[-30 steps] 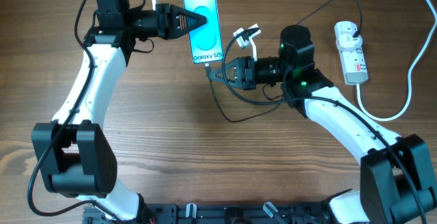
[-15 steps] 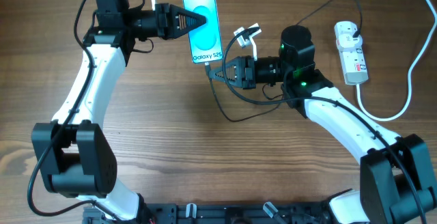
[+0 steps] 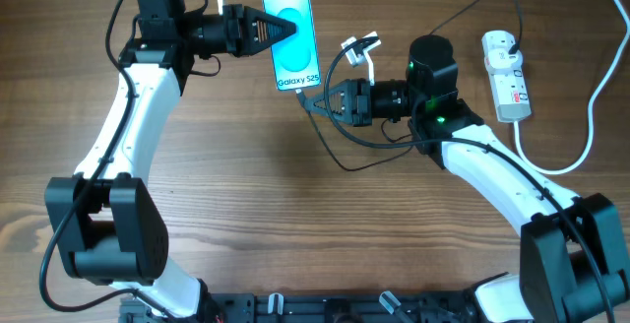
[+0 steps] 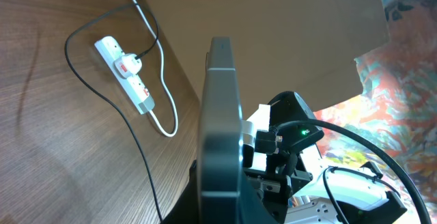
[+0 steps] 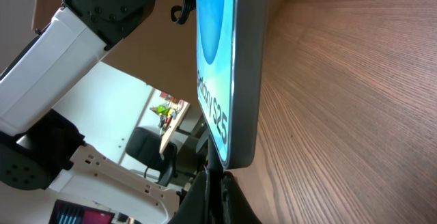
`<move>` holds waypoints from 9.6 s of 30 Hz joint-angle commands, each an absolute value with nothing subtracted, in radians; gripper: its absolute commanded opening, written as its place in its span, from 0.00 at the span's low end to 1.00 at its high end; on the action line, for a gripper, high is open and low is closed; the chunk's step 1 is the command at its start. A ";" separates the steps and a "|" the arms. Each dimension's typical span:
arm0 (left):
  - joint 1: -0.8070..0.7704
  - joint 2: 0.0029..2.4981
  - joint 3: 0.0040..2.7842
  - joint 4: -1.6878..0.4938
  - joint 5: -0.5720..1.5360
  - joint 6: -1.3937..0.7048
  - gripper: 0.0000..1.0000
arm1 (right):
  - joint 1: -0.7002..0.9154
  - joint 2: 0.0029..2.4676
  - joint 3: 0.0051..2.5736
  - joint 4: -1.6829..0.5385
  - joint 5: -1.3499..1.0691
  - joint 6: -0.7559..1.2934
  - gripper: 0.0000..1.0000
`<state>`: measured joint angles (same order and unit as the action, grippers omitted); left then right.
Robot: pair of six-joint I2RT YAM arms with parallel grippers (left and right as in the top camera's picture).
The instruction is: Plug charger to phone and switch on socket
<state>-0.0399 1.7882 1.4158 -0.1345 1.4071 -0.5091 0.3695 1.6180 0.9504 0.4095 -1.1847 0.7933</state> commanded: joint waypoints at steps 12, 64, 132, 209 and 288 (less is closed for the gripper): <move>-0.041 1.769 1.432 -0.138 1.439 -0.504 0.04 | 0.358 1.631 0.947 0.418 -1.140 0.810 0.04; 0.081 1.769 1.432 -0.131 1.251 -0.696 0.04 | 0.429 1.926 0.947 -0.304 0.078 0.469 0.12; 0.030 1.769 1.433 -0.010 1.379 -0.820 0.04 | 0.447 1.582 1.006 0.382 -0.994 0.970 0.04; 0.030 1.768 1.433 0.023 1.420 -0.831 0.04 | 0.421 1.702 0.990 0.731 -1.141 1.233 0.04; 0.028 1.768 1.432 0.031 1.394 -0.816 0.04 | 0.407 1.702 0.989 0.725 -1.145 1.230 0.04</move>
